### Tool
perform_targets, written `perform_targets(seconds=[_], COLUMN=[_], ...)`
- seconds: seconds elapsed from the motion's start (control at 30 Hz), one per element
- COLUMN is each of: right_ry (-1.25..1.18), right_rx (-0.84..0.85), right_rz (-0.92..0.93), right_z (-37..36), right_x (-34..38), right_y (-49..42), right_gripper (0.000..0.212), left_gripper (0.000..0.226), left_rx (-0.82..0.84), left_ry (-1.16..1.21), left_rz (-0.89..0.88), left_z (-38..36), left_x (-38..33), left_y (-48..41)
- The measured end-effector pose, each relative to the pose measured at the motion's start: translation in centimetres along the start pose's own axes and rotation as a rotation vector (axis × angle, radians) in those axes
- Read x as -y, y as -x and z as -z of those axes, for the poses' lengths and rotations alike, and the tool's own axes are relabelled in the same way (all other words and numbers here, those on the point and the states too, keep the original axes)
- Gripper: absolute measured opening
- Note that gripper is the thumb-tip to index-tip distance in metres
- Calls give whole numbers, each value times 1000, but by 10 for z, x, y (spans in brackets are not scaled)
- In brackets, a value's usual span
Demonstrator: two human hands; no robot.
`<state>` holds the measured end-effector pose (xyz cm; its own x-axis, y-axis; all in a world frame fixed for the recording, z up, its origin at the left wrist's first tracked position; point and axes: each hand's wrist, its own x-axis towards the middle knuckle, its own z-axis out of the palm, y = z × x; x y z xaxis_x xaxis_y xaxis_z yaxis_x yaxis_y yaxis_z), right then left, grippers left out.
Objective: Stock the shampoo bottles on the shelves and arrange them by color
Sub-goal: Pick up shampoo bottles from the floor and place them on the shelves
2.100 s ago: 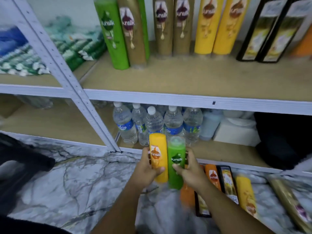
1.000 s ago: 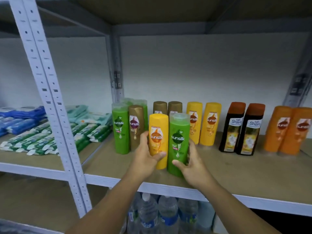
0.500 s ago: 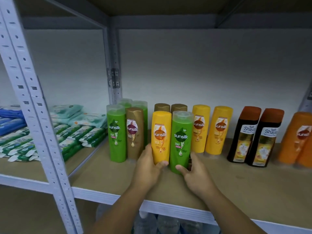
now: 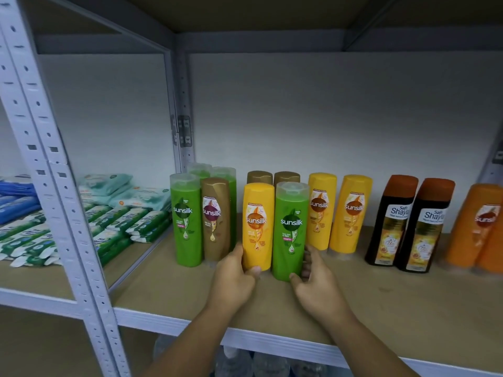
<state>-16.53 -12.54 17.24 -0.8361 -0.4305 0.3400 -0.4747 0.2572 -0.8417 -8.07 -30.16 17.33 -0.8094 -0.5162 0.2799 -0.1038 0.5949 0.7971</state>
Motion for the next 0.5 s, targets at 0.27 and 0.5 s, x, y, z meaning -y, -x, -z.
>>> perform_targets(seconds=[0.27,0.5], right_ry=[4,18], right_rx=[-9,11], right_rz=[21,11], right_z=[-5,-5], right_x=[-2,0], right_y=[-2,-1], right_gripper=[53,52], left_gripper=[60,48], left_rx=[-62,-43], left_ry=[-27,-34], left_rz=[-7,-21], left_z=[-1,-1], left_x=[2,4], left_y=[-2,-3])
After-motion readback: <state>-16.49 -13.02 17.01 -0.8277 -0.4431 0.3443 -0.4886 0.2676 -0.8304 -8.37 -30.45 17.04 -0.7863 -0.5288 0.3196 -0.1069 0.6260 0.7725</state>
